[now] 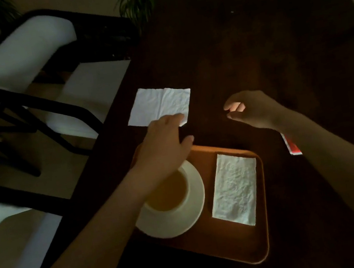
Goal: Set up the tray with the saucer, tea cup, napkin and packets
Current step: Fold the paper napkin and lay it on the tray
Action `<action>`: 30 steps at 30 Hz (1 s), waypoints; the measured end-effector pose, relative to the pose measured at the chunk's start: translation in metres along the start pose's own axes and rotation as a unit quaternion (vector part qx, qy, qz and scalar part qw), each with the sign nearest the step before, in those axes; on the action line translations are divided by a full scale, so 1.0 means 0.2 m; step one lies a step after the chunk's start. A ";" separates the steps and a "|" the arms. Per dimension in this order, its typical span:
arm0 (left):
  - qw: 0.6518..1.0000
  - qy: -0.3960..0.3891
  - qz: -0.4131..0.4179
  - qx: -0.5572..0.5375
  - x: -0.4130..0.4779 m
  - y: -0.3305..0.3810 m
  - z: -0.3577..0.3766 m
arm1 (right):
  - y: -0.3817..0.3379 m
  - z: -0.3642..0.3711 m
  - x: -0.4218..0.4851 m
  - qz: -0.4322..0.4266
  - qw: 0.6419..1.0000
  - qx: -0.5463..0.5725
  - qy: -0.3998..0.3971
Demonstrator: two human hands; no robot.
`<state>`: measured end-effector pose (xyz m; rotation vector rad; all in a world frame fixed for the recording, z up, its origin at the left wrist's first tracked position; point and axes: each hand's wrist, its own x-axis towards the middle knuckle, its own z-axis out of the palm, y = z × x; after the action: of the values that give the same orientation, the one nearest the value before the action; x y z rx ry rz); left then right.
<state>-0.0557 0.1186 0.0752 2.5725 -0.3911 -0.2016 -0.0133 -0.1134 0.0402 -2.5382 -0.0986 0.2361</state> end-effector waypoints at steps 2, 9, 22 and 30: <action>0.999 -0.020 -0.022 0.025 0.16 -0.10 -0.01 | -0.04 0.04 0.09 -0.024 1.000 -0.010 -0.015; 0.991 -0.064 -0.002 0.119 0.56 -0.42 0.17 | -0.12 0.25 0.36 -0.120 0.979 -0.160 -0.046; 0.987 -0.049 0.117 0.099 0.68 -0.77 0.28 | -0.15 0.42 0.55 -0.212 0.963 -0.163 0.031; 0.987 -0.009 0.159 -0.016 0.63 -0.78 0.19 | -0.33 0.38 0.71 -0.222 0.972 -0.076 -0.004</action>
<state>0.0925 0.1893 -0.0475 2.4362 -0.7897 -0.1133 0.1103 0.0010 -0.0060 -2.5831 -0.7023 0.0629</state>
